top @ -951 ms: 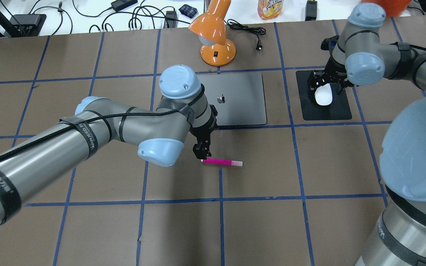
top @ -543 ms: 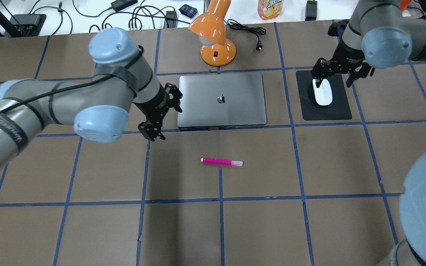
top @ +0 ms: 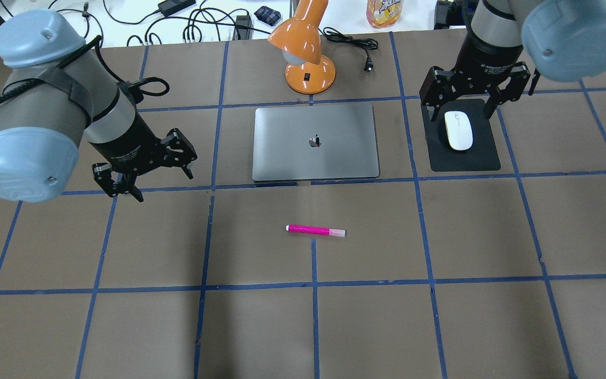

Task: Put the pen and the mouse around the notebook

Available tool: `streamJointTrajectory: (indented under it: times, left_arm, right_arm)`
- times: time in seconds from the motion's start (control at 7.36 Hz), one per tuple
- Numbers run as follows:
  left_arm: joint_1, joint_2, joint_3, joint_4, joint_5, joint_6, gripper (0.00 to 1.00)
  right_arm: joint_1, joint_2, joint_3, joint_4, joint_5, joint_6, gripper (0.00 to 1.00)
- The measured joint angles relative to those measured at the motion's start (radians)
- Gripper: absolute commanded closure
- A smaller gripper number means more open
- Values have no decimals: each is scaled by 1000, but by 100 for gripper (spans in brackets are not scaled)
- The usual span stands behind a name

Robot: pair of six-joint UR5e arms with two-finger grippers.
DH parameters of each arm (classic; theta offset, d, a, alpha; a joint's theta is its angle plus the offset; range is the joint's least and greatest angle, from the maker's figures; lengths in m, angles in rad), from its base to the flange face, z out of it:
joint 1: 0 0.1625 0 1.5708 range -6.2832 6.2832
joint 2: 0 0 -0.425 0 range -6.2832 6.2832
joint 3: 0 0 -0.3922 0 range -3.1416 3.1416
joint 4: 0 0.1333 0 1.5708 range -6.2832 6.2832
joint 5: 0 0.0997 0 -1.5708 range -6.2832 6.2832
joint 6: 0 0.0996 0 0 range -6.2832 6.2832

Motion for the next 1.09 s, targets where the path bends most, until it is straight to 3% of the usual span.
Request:
streamJointTrajectory:
  times: [0.41,0.81,1.09]
  left_arm:
    - [-9,31,80,-83,-4,193,0]
    - [-9,33,122,-111,24,313,0]
    - [-8,26,125,-112,27,323,0]
  right_arm:
    - [15,-89,-29,100,2,60,0]
    - [27,-30,-137,133,10,71,0]
    - [31,-19,-152,138,6,72,0]
